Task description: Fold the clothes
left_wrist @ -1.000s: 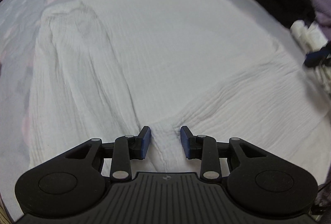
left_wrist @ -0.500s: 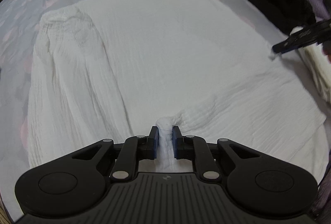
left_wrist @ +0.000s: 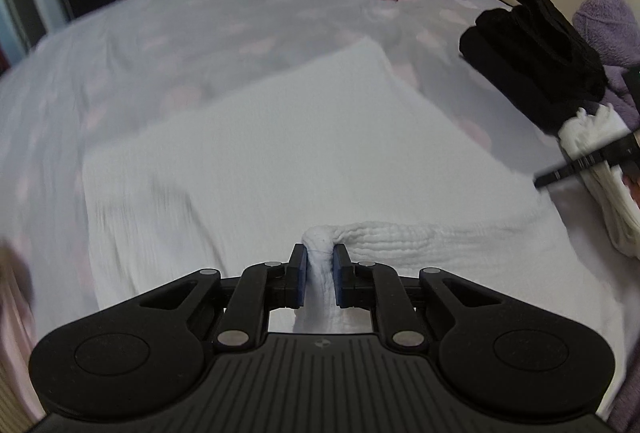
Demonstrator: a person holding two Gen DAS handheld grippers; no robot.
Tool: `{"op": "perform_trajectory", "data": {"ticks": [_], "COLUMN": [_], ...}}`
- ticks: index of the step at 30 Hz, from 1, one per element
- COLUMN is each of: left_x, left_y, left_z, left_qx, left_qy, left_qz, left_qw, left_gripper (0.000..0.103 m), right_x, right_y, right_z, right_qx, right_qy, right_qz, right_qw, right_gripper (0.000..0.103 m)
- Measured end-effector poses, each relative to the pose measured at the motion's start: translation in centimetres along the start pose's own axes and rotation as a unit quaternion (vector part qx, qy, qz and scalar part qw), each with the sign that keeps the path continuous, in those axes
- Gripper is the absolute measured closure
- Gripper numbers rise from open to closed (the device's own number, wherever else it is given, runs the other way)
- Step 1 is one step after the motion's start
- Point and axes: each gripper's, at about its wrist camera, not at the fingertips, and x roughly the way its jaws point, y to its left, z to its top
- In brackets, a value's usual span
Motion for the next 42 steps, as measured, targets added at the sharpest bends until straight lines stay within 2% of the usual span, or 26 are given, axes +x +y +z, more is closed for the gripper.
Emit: {"op": "perform_trajectory", "data": {"ticks": [5, 10, 16, 23, 30, 32, 35, 37, 38, 40, 41, 42], "left_x": [2.4, 6.0, 12.4, 19.3, 23.8, 24.5, 24.3, 23.3, 22.7, 21.6, 21.0, 20.5], "left_y": [-1.8, -4.5, -8.2, -11.5, -12.5, -12.7, -12.4, -12.1, -11.9, -11.8, -11.8, -11.8], "left_z": [7.3, 13.6, 18.6, 19.9, 19.1, 18.6, 18.4, 18.8, 19.0, 19.4, 19.5, 19.5], "left_qx": [0.066, 0.136, 0.198, 0.226, 0.237, 0.242, 0.239, 0.230, 0.225, 0.218, 0.217, 0.219], "left_qy": [-0.012, -0.020, 0.003, 0.034, 0.055, 0.068, 0.073, 0.067, 0.064, 0.065, 0.069, 0.074], "left_qz": [0.026, 0.037, 0.032, 0.024, 0.021, 0.023, 0.029, 0.024, 0.022, 0.017, 0.014, 0.013], "left_qw": [0.9974, 0.9898, 0.9797, 0.9731, 0.9697, 0.9675, 0.9678, 0.9707, 0.9719, 0.9735, 0.9735, 0.9729], "left_gripper": [0.092, 0.092, 0.092, 0.092, 0.091, 0.090, 0.086, 0.082, 0.079, 0.076, 0.075, 0.075], "right_x": [-0.2, -0.3, 0.4, 0.5, 0.2, -0.2, -1.6, -2.3, -2.5, -2.5, -2.5, -2.4], "right_y": [-0.6, -1.3, -1.6, -3.1, -4.2, -4.2, -4.1, -4.4, -4.5, -4.3, -4.0, -3.6], "right_z": [0.4, 0.4, 0.6, 1.0, 0.4, 0.4, 0.9, 1.3, 1.4, 1.5, 1.4, 1.2], "right_qx": [0.012, 0.024, 0.030, 0.048, 0.074, 0.075, 0.062, 0.064, 0.064, 0.058, 0.051, 0.039], "right_qy": [0.000, 0.001, 0.007, 0.020, 0.027, 0.028, -0.001, -0.013, -0.013, -0.006, -0.003, 0.001], "right_qz": [0.011, 0.017, 0.017, 0.023, 0.038, 0.042, 0.019, 0.026, 0.035, 0.056, 0.062, 0.065], "right_qw": [1.000, 1.000, 0.999, 0.998, 0.996, 0.996, 0.998, 0.998, 0.997, 0.997, 0.997, 0.997], "right_gripper": [0.100, 0.100, 0.100, 0.100, 0.100, 0.099, 0.095, 0.094, 0.091, 0.073, 0.067, 0.067]}}
